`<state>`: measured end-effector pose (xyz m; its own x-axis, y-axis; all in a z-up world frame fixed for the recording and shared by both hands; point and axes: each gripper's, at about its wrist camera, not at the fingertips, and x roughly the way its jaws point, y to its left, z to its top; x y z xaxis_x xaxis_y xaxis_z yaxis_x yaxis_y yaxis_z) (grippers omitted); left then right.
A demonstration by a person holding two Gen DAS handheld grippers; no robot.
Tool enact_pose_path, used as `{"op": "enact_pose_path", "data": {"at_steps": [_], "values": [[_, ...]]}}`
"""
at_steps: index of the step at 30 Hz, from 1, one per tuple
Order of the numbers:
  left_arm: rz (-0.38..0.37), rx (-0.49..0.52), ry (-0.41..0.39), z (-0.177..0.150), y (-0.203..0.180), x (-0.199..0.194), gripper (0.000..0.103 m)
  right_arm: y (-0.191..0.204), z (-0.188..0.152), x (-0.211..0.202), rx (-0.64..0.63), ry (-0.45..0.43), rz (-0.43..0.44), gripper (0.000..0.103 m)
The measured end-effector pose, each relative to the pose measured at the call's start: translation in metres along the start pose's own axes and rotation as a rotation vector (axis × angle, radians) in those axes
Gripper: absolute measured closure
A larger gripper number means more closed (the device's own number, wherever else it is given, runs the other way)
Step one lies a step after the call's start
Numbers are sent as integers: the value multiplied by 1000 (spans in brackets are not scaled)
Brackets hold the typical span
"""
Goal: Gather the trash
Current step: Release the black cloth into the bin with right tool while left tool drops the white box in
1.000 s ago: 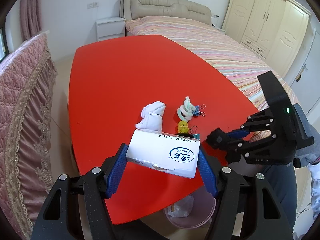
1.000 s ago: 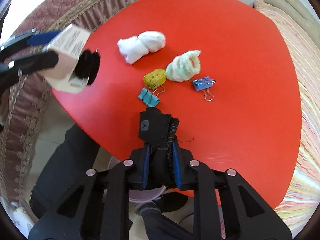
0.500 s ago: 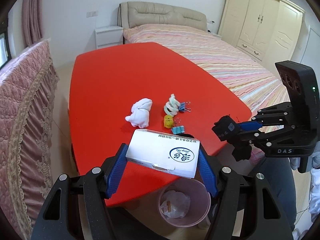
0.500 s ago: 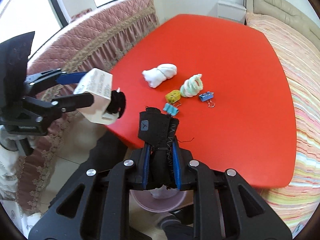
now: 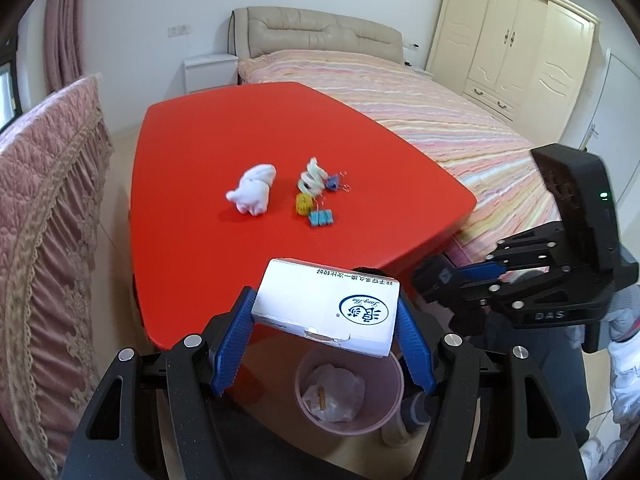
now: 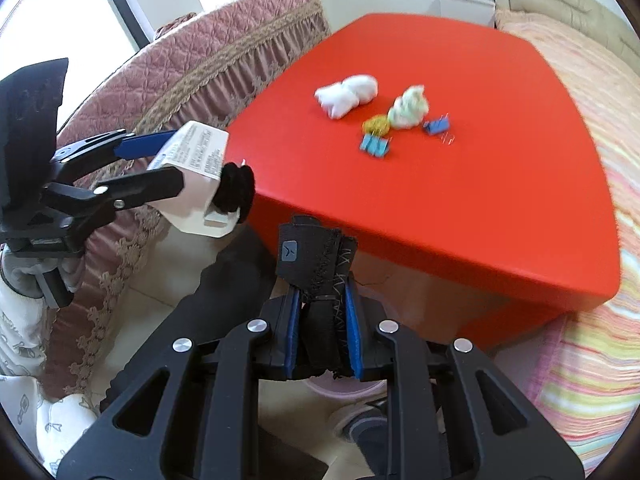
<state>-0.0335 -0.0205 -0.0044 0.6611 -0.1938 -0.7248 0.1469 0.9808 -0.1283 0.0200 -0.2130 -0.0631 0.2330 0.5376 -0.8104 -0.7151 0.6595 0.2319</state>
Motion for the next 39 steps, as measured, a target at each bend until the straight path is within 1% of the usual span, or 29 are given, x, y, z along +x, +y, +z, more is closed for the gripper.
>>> {"op": "enact_pose_path", "data": {"at_steps": [3,4,5,6,7,8,9,10,12,16,18,23,27,28,29,31,39], "values": [[-3,-6,6,-6,1,-2,38,-1,-4,8,11,14,29,82],[-3,-6,7,-7,0,-2,38,-1,-5,10,13,17,40,80],[-3,-5,9,-8,1,-3,38,-1,-5,11,15,18,46,80],[-4,-5,11,-9,1,-3,38,-2,-4,14,21,22,55,74],[-5,-4,14,-10,0,-2,38,-3,-4,14,28,20,54,57],[-6,-3,16,-11,0,-2,38,-4,-4,13,33,11,50,45],[-7,-1,19,-11,-1,-2,38,-5,-4,11,36,1,47,24],[-9,1,21,-12,-2,-1,38,-5,-4,8,41,-13,45,17],[-16,7,28,-14,-4,1,38,-7,-3,1,54,-31,33,12],[-35,31,44,-16,-12,7,38,-9,-6,-17,61,-68,-33,7],[-45,48,54,-17,-19,11,38,-10,-7,-24,62,-82,-71,6],[-72,89,77,-18,-33,18,38,-17,-14,-41,78,-112,-117,6],[-102,112,97,-19,-41,26,37,-26,-19,-51,97,-131,-122,6],[-105,115,102,-19,-43,28,34,-27,-19,-52,102,-133,-121,6],[-103,117,104,-18,-44,30,24,-29,-20,-53,107,-134,-120,6],[-99,112,101,-19,-43,33,19,-30,-22,-53,113,-132,-120,5],[-64,60,92,-20,-33,33,18,-33,-26,-47,114,-120,-117,4]]}}
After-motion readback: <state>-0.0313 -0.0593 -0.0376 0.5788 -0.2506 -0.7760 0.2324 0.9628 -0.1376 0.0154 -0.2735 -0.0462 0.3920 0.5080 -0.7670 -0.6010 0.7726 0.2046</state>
